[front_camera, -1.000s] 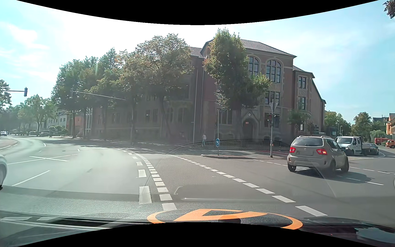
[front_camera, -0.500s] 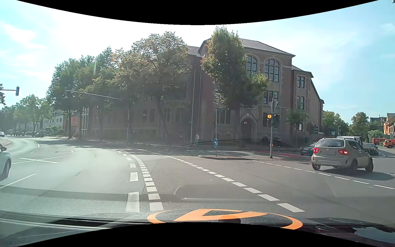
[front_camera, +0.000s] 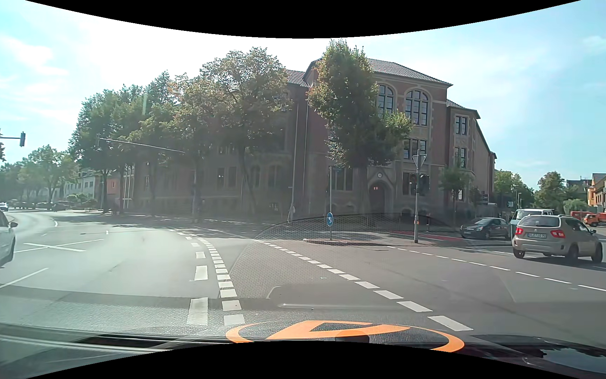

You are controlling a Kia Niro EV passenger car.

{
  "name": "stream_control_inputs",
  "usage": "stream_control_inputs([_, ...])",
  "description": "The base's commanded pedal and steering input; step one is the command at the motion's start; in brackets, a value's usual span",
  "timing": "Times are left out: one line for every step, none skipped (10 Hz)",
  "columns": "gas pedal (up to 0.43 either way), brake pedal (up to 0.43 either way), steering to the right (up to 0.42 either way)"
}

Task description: Follow the waypoints while adhering to traffic rules and regulations

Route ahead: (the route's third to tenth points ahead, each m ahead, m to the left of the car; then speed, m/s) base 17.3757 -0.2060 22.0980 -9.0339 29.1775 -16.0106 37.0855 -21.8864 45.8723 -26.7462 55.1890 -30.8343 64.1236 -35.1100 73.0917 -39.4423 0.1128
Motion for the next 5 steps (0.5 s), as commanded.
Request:
stream_control_inputs([0.0,0.256,0.072])
stream_control_inputs([0.0,0.238,0.072])
stream_control_inputs([0.0,0.232,0.072])
stream_control_inputs([0.0,0.232,0.072])
stream_control_inputs([0.0,0.232,0.072])
